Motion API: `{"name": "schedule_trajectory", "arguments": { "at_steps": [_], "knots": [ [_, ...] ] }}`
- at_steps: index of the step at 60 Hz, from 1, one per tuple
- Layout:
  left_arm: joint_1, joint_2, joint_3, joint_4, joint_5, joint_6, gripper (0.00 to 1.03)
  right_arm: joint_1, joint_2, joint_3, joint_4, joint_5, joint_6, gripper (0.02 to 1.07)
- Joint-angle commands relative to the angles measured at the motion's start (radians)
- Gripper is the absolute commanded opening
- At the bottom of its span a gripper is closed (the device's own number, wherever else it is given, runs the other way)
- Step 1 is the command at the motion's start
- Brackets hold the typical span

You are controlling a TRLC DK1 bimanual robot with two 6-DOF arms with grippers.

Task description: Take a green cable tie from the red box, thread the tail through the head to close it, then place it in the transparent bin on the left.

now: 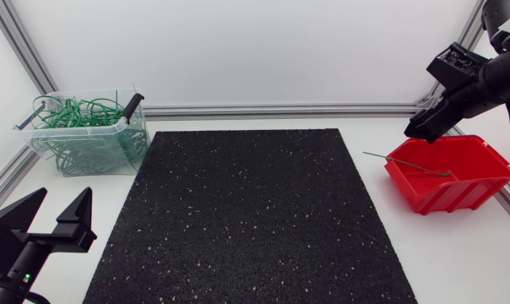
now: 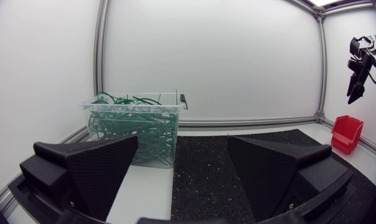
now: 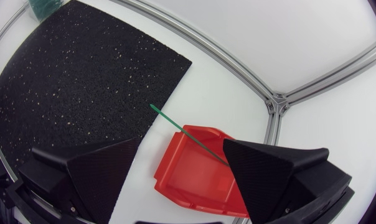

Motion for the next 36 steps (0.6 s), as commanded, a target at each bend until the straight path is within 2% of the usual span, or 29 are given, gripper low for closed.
{"name": "schedule_trajectory", "arguments": {
  "at_steps": [1,5,13,24,30,36],
  "knots": [
    [-0.006,-0.007,-0.037,-0.027,-0.009,-0.001,1.0,-0.006,0.048,0.03,-0.028,0.006,-0.125,1.02],
    [-0.006,-0.006,-0.039,-0.027,-0.009,0.0,1.0,-0.006,0.1,0.068,-0.099,0.005,-0.183,1.02],
    [-0.006,-0.004,-0.037,-0.027,-0.009,0.0,1.0,-0.015,0.179,0.106,-0.163,0.006,-0.314,1.02],
    [-0.009,-0.003,-0.037,-0.027,-0.009,0.0,1.0,-0.025,0.252,0.1,-0.165,0.013,-0.495,1.01],
    [-0.009,-0.003,-0.039,-0.027,-0.009,0.0,1.0,-0.026,0.279,0.096,-0.159,0.011,-0.551,0.97],
    [-0.009,-0.003,-0.039,-0.027,-0.009,0.0,1.0,-0.026,0.293,0.071,-0.101,0.011,-0.596,0.95]
  ]
}}
